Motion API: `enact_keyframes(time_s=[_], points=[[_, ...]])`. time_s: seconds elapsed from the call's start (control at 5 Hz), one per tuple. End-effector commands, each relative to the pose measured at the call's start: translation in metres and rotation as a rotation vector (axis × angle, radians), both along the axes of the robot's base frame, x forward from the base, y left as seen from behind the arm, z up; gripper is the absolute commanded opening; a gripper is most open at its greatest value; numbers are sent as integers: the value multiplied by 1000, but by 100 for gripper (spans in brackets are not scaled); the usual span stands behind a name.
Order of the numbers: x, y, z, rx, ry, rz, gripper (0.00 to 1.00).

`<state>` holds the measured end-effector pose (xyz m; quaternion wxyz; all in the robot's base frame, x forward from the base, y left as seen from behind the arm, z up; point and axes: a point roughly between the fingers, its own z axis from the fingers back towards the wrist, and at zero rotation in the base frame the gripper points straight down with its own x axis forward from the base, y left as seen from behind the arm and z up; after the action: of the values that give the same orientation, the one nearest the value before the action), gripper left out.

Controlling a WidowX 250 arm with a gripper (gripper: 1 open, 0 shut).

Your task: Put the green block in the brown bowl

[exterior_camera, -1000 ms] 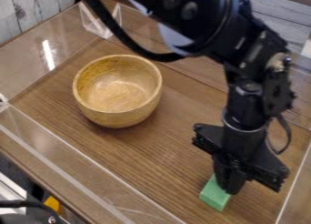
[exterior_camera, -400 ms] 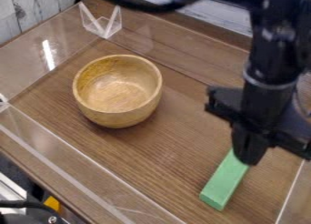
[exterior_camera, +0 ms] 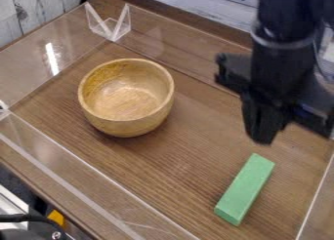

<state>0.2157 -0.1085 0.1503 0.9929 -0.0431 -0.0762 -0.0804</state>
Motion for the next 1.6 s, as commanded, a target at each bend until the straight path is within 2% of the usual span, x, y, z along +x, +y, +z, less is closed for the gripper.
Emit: enact_keyframes(time_s=[0.0,0.2,0.4,0.6,0.8,1.0,1.2,1.4], points=[[1,2,-2,-20,-49,86,100],[-9,1,-28,-18,-29,160,100],[-8,-8,-39,-10,-23,191,0],[-5,-15,-46,0,-11,224,100],[-6,-11,-43,4,-6,241,0],[-4,-11,-40,5,-1,250,0],[-11,-9,-46,10,4,193,100],[-18,-7,-50,13,6,137,100]])
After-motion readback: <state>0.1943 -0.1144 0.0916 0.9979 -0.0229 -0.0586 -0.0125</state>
